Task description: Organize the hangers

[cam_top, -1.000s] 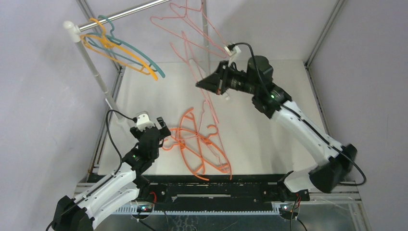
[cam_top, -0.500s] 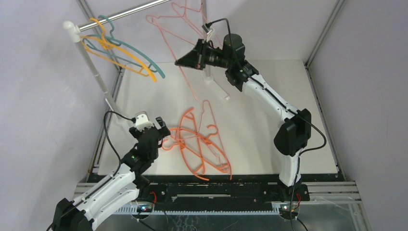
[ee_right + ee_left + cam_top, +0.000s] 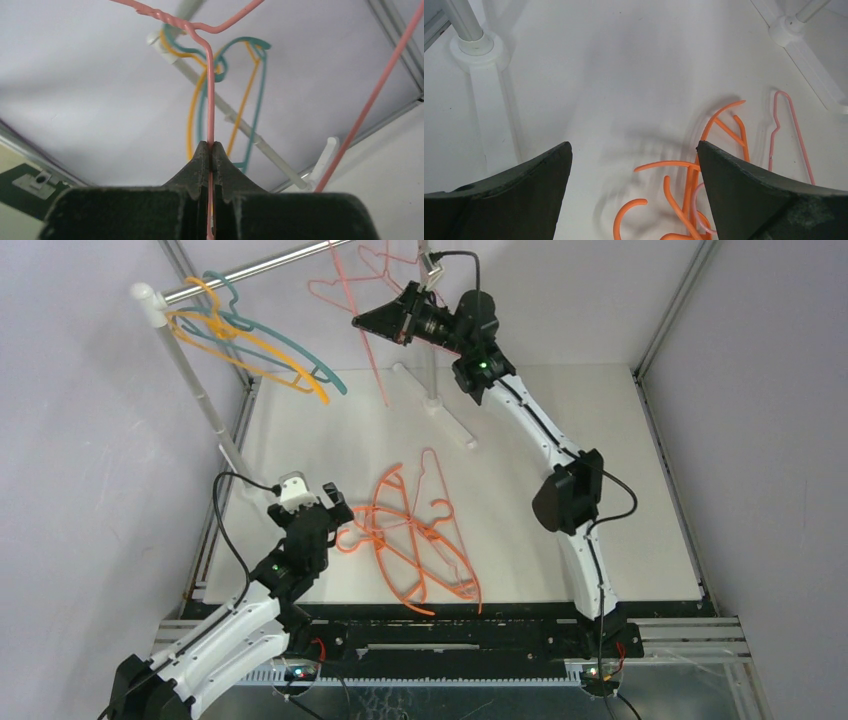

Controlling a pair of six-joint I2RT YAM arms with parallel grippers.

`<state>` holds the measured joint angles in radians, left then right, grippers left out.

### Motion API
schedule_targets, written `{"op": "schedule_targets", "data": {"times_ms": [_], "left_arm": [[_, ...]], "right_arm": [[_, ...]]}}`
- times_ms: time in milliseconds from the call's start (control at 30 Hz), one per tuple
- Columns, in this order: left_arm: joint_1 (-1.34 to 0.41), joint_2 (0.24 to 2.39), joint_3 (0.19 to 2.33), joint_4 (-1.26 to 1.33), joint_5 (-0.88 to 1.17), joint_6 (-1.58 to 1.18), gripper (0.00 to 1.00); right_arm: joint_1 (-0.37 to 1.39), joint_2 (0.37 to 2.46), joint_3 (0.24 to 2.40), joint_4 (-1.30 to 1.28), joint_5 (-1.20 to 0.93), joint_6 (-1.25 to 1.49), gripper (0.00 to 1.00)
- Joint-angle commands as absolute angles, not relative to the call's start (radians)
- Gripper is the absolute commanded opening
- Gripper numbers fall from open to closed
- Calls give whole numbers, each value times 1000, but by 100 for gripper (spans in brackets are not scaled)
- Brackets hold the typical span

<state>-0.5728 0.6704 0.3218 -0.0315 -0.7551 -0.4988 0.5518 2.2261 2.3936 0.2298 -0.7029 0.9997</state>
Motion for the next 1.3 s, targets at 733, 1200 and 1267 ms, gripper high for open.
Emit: {"op": "schedule_targets", "data": {"times_ms": [733, 1200, 1267], "left_arm": [[-569, 674, 345, -5, -755, -500, 100], [-569, 687, 344, -6, -777, -495, 99], [-569, 696, 345, -6, -776, -494, 99]], "right_arm": [[528, 1966, 2053, 244, -451, 762, 88], [643, 1355, 1343, 47, -71, 354, 100], [739, 1289, 1302, -47, 71, 253, 100]]}}
